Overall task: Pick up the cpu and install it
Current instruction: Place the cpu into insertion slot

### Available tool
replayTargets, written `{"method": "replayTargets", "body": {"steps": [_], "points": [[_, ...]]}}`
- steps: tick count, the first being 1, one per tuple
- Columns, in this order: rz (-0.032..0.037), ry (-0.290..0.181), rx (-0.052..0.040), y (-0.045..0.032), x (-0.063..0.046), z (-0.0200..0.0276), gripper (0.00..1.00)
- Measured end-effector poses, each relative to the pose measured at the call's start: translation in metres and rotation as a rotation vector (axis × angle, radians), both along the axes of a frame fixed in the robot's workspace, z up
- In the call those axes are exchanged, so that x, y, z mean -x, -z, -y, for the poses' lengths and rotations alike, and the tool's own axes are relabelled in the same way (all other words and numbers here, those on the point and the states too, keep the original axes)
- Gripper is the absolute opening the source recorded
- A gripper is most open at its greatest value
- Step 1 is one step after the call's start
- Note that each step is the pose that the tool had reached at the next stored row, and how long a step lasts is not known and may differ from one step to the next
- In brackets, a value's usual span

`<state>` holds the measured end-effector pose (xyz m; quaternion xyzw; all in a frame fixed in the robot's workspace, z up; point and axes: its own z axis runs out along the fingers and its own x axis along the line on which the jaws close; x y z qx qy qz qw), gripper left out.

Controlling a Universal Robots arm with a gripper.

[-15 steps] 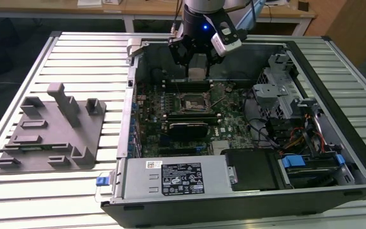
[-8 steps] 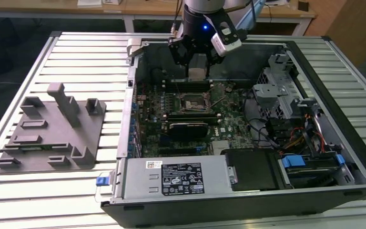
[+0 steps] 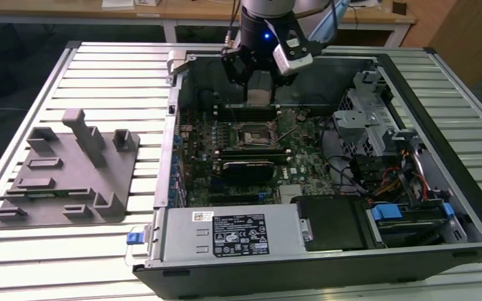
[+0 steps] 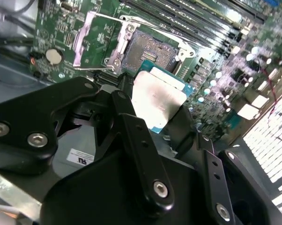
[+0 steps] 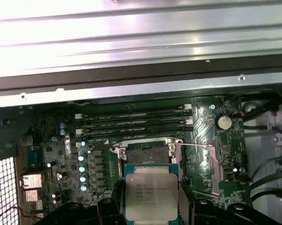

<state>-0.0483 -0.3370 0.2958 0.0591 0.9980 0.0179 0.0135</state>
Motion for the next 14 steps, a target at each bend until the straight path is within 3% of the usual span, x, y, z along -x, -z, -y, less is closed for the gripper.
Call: {"method": "replayTargets", "body": {"steps": [14], "points": [[-0.0001, 0.254, 0.0001, 0.0003, 0.0000, 0.0000, 0.54]]}}
